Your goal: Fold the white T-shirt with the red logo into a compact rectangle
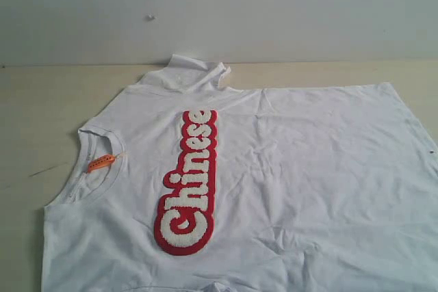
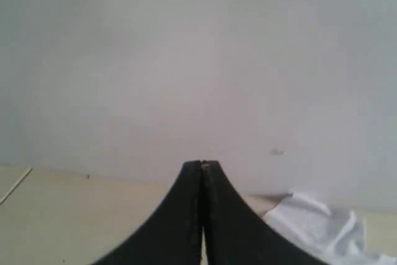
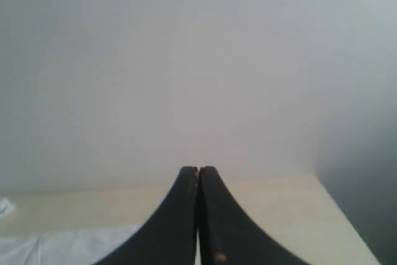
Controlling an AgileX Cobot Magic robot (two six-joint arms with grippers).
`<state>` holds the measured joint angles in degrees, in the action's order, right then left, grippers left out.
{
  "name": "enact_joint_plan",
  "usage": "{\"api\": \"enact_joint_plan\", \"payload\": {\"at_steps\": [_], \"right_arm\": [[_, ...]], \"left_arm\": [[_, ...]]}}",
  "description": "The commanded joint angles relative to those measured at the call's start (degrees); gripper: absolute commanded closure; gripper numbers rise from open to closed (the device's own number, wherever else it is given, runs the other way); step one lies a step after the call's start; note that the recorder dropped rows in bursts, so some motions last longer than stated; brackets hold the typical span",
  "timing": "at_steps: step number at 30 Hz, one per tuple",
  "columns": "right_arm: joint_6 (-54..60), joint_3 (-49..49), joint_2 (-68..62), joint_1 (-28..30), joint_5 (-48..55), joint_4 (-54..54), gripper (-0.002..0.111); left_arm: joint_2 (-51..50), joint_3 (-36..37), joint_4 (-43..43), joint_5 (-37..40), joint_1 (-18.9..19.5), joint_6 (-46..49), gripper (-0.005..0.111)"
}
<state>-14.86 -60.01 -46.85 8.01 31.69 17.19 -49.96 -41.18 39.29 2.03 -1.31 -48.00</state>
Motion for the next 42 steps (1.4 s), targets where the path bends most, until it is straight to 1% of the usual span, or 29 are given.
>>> {"api": "enact_joint_plan", "payload": {"at_steps": [1,4,7,10,11,13,15,16,17,18,19,20,21,22,23,24,25,26,27,28,29,30,31,32,33,34,36,38,42], "right_arm": [[11.88,-6.04,-10.43,-0.06,7.58,-11.35,0.108],[13.8,-8.17,-15.9,-0.06,8.6,-11.63,0.108],[15.98,-9.25,-19.93,-0.06,7.99,-11.63,0.105],[16.3,-10.01,-23.65,-0.06,7.56,-11.63,0.1],[16.3,-10.26,-24.87,-0.06,7.29,-11.63,0.098],[16.63,-10.52,-27.04,-0.06,6.41,-11.63,0.096],[18.02,-10.91,-28.99,-0.06,5.85,-13.06,0.096],[19.33,-11.04,-29.71,-0.06,5.44,-14.31,0.096],[21.38,-11.39,-30.63,-0.06,5.46,-16.37,0.096],[24.0,-11.86,-31.55,-0.06,5.64,-18.86,0.096],[26.77,-12.43,-32.26,-0.06,5.93,-20.83,0.096],[29.14,-13.05,-33.13,-0.06,6.8,-23.51,0.096],[31.77,-13.82,-33.89,-0.06,8.02,-25.69,0.096],[34.09,-14.48,-34.44,-0.06,9.15,-27.5,0.096],[37.82,-15.47,-34.74,-0.06,10.71,-28.45,0.096],[40.42,-16.16,-35.15,-0.06,12.05,-29.14,0.096],[43.44,-16.85,-35.27,-0.06,13.8,-29.84,0.096],[47.66,-17.58,-35.57,-0.06,15.68,-30.57,0.096],[50.34,-18.24,-35.92,-0.06,17.98,-30.69,0.096],[53.42,-19.3,-37.1,-0.06,22.33,-29.08,0.095],[53.28,-19.75,-38.54,-0.06,25.54,-25.62,0.09],[53.18,-19.75,-39.48,-0.06,26.5,-24.87,0.082],[53.55,-19.75,-41.04,-0.06,27.08,-24.63,0.067],[55.42,-19.75,-42.34,-0.06,26.95,-24.71,0.058],[60.16,-19.02,-43.45,-0.06,26.95,-24.71,0.052],[66.15,-17.67,-43.9,-0.06,26.95,-24.71,0.05],[75.56,-13.95,-44.13,-0.06,26.6,-24.61,0.047],[85.38,-9.03,-44.13,-0.06,26.15,-24.46,0.043],[85.22,-2.42,-44.13,-0.06,15.47,-22.42,0.034]], "left_arm": [[-10.77,-2.76,0.91,2.64,-1.87,1.82,0.107],[-18.13,-5.31,0.91,2.75,-4.69,6.37,0.107],[-25.35,-9.38,0.91,4.67,-7.62,10.74,0.107],[-31.93,-14.96,-3.06,10.82,-9.86,16.03,0.107],[-33.93,-17.16,-6.84,12.53,-10.13,19.52,0.107],[-36.75,-20.65,-20.84,13.51,-10.13,29.58,0.107],[-38.62,-23.88,-39.29,14.86,-10.13,49.7,0.107],[-39.32,-25.27,-48.03,16.44,-10.13,61.26,0.107],[-40.34,-27.2,-59.57,19.81,-9.96,73.3,0.107],[-41.67,-29.45,-71.76,25.72,-9.09,86.1,0.107],[-43.03,-31.88,-81.35,32.26,-8.06,95.94,0.107],[-44.98,-34.08,-91.7,41.83,-6.47,104.67,0.107],[-47.11,-36.2,-98.88,50.86,-4.96,109.28,0.107],[-49.18,-38.0,-101.58,57.73,-3.98,111.26,0.107],[-50.79,-40.66,-100.12,61.51,-3.08,111.69,0.107],[-51.83,-42.15,-96.05,62.61,-3.13,110.71,0.107],[-52.34,-43.24,-88.62,62.1,-3.13,108.8,0.107],[-52.71,-43.86,-79.09,59.97,-3.53,106.64,0.107],[-52.71,-43.56,-73.4,58.16,-4.1,104.84,0.107],[-52.71,-41.74,-62.39,55.07,-5.17,104.98,0.107],[-52.71,-39.77,-58.26,52.71,-5.62,108.41,0.106],[-52.71,-38.59,-58.86,52.43,-5.62,113.02,0.101],[-52.71,-36.97,-60.89,52.05,-5.62,120.73,0.088],[-53.1,-35.84,-61.69,50.81,-5.62,124.52,0.07],[-54.17,-34.64,-62.67,49.24,-5.62,129.97,0.046],[-55.25,-33.57,-62.78,48.72,-5.62,134.71,0.029],[-57.02,-31.85,-62.91,45.09,-5.62,137.67,0.01],[-58.56,-30.81,-62.03,43.34,-5.62,137.77,0.002],[-58.78,-30.78,-62.9,44.67,-5.62,139.71,0.003]]}}
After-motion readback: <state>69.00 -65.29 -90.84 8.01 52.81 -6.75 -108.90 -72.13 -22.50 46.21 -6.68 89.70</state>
